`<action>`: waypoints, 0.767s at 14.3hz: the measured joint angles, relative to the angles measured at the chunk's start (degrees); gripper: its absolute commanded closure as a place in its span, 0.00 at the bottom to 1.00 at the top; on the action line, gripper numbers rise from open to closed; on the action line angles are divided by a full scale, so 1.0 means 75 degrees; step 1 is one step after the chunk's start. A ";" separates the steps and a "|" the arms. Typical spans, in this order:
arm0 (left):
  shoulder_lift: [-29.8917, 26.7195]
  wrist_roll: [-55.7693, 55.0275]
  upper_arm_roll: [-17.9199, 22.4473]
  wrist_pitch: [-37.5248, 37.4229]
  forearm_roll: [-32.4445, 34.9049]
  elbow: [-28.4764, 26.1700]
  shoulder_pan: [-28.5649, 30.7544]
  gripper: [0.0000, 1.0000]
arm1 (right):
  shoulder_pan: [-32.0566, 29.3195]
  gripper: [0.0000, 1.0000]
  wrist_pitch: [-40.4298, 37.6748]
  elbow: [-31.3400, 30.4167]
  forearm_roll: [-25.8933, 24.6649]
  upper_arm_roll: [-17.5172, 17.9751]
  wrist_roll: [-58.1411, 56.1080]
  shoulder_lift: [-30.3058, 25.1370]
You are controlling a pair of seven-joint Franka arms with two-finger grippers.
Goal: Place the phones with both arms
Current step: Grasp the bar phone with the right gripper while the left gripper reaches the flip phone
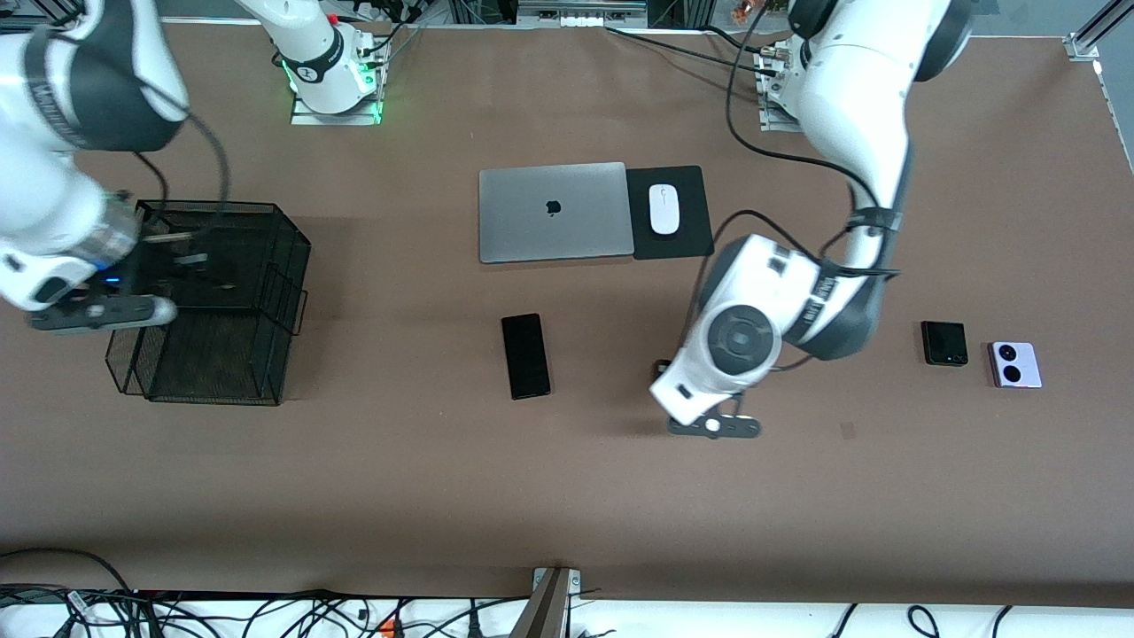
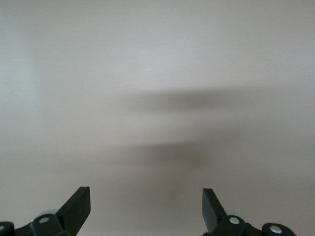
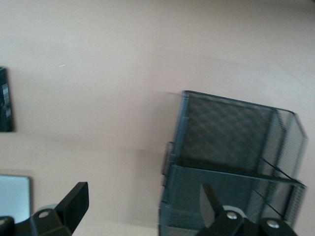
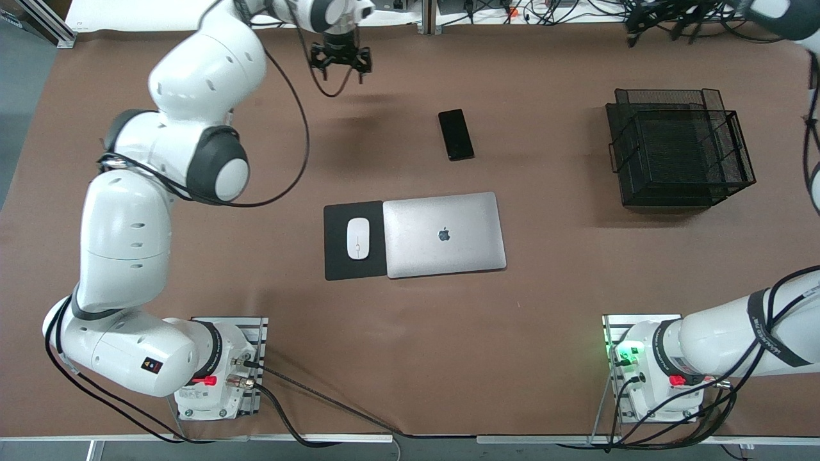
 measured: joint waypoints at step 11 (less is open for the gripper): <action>-0.2056 0.3622 0.0047 0.1572 0.1066 -0.3596 0.1971 0.00 | 0.2478 0.00 0.3707 0.0443 0.0273 0.0026 0.2637 0.3418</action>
